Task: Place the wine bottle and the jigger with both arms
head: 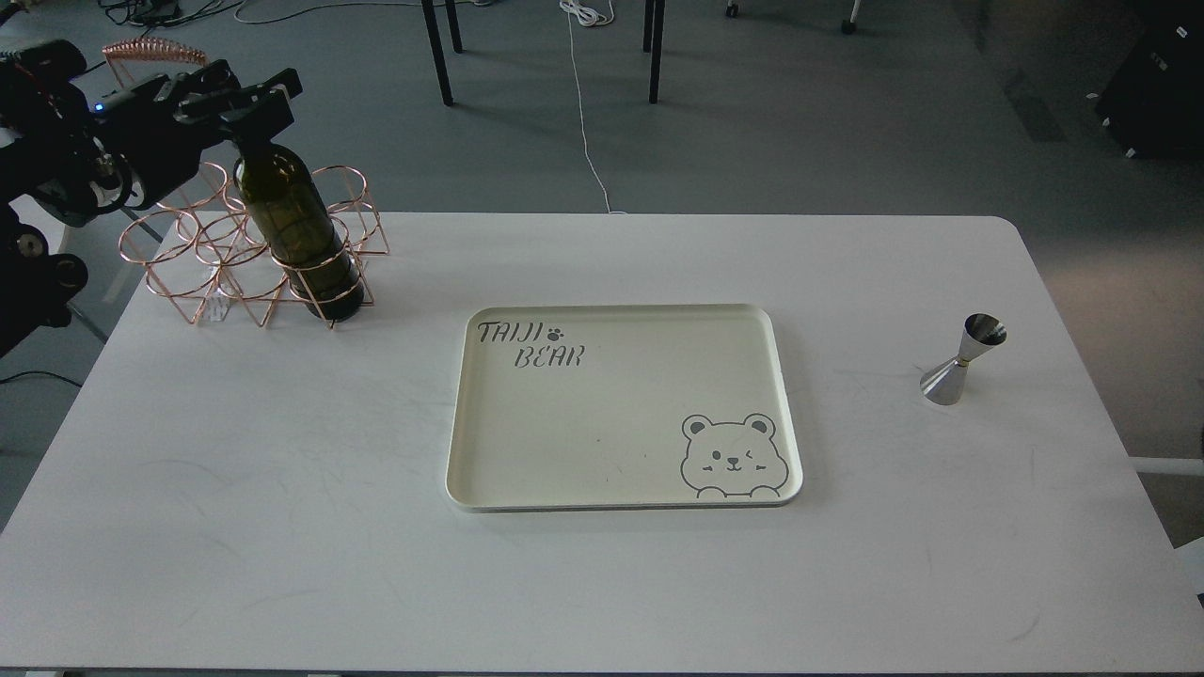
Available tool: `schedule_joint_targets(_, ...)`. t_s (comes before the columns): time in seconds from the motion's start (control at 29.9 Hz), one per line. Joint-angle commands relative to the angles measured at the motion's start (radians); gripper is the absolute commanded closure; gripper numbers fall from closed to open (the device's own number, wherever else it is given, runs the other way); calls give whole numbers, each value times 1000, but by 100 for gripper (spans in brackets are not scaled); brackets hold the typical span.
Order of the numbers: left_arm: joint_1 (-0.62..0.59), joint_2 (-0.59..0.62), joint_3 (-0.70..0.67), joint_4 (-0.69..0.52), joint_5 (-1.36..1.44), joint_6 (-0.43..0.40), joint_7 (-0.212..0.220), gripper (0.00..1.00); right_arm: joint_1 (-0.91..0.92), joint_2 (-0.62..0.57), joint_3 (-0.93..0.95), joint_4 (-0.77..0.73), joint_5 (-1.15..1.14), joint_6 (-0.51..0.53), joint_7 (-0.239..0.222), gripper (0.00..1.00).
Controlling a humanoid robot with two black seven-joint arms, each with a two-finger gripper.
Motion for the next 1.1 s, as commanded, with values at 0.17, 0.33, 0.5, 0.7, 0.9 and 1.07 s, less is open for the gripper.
schedule_joint_targets(0.17, -39, 93, -8, 0, -483, -6, -6, 2, 0, -13, 0, -2, 0, 0, 0, 1)
schedule_joint_targets(0.33, -39, 139, -8, 0, -773, -7, -16, 2, -3, -24, 3, -2, 0, 0, 0, 1)
schedule_joint_targets(0.5, -37, 167, -15, 0, -983, -36, -25, 2, -12, -24, 9, -3, 0, 0, 0, 0)
schedule_joint_targets(0.7, -26, 173, -18, 95, -1308, -205, -57, 2, -14, -31, 15, -3, 2, 0, 0, 1)
schedule_joint_targets(0.9, -16, 118, -18, 250, -1590, -377, -57, 2, -15, -39, 12, -3, 0, 0, 0, 1)
schedule_joint_targets(1.07, 10, 47, -21, 365, -1724, -481, -51, 2, -17, -33, 8, -2, 2, 0, 0, 1)
